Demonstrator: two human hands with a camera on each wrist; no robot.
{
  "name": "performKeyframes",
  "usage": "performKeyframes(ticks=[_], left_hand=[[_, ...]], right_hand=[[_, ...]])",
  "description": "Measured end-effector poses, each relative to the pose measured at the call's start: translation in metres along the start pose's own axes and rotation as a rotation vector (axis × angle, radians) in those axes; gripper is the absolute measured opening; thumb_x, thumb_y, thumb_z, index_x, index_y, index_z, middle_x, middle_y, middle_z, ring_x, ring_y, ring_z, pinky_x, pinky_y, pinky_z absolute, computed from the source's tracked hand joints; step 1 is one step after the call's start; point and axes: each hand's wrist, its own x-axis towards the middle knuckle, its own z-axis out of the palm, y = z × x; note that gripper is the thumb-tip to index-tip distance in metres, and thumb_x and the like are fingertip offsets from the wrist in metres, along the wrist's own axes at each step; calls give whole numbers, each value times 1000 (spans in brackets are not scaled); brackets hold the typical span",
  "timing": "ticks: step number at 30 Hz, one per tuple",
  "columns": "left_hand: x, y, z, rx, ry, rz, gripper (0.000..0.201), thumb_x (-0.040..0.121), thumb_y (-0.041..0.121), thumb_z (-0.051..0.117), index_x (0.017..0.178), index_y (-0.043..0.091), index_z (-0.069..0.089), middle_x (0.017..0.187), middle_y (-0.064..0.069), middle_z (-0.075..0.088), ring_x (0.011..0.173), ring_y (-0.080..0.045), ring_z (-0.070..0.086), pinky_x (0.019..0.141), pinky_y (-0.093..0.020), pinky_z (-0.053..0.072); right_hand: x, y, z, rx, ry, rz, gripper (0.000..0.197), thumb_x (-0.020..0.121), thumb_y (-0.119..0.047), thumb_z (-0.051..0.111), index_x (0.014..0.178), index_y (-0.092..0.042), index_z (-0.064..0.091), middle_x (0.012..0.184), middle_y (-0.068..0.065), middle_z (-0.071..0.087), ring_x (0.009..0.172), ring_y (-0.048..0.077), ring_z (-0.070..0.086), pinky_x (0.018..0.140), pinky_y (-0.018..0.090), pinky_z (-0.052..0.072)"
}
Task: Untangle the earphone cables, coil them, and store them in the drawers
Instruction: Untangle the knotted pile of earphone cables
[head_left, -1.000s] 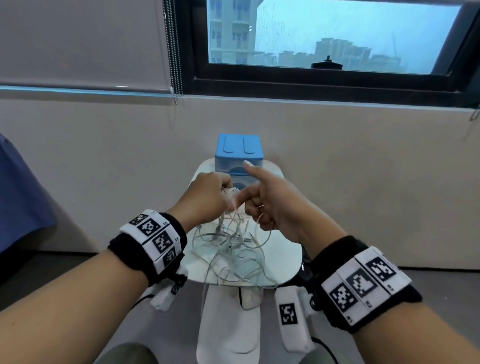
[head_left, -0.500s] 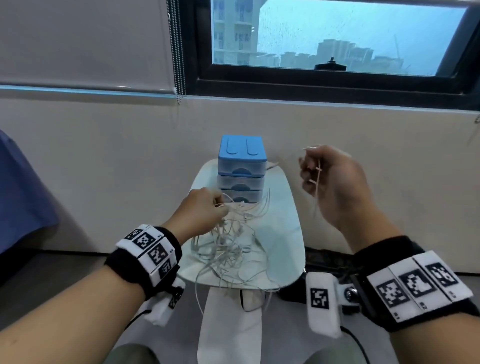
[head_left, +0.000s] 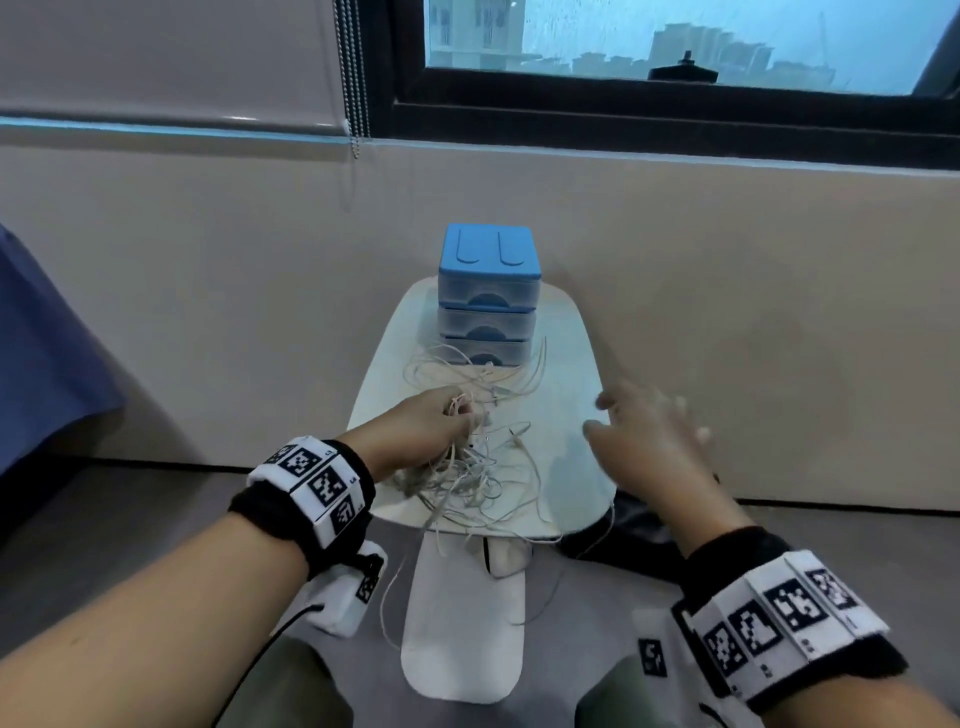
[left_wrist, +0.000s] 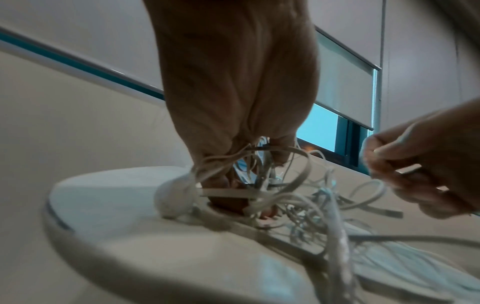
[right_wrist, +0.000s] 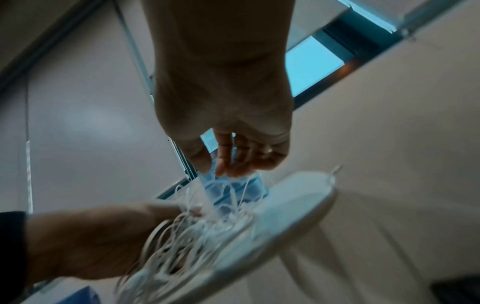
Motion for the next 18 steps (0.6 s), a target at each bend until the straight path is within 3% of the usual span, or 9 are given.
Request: performKeyframes(ticks=[1,3,5,9,13,15,18], left_hand=[[2,-3,0,-34,-4,-13,17,105,28,55,97,13,57,86,-13,67,73,-26,59,64,-39,43],[4,-4,0,-99,-8,-38,17,107,25,53,100,9,56,88,-21,65,74,-28,56,64,-41,40],[2,-3,-2,-159,-11,-58,16,108,25,51,102,11,54,87,-19,60,71,-27,57,58,-35,42],[-2,-1,-6,-228,15,-111,18,110,33,44,102,17,48,86,-11,62,63,-15,66,47,-27,39],[-3,2,-9,-372,89,-89,25,112,34,38,115,12,49,111,-20,62,77,-22,66,60,-33,53],[-4,7,-11,-520,155,-81,25,112,36,38,111,15,51,117,-21,62,81,-27,67,61,-35,55],[-9,22,-12,-793,251,-82,24,112,31,37,108,13,53,97,-17,69,73,-29,72,58,-38,59]], right_hand=[[-8,-7,6,94,22,-79,7,90,-30,61,96,-27,62,102,-10,57,109,20,53,93,37,40],[-20,-17,24,417,-12,-188,8,87,-21,68,80,-18,66,79,-9,65,79,10,60,70,24,46],[-30,-25,42,609,-128,-211,20,87,-19,70,69,-13,63,61,-6,59,56,7,49,57,24,41],[-35,-27,67,786,-256,-239,19,87,-18,72,70,-11,65,62,3,59,60,11,49,63,31,43],[-34,-21,77,903,-341,-241,15,87,-11,75,78,-3,66,69,-1,58,66,8,50,64,21,40],[-32,-20,79,919,-379,-253,16,87,-12,75,78,-2,66,67,-4,58,65,6,50,62,18,39],[-36,-21,81,903,-448,-292,27,82,-34,80,79,-8,72,70,2,60,68,11,51,66,26,38]])
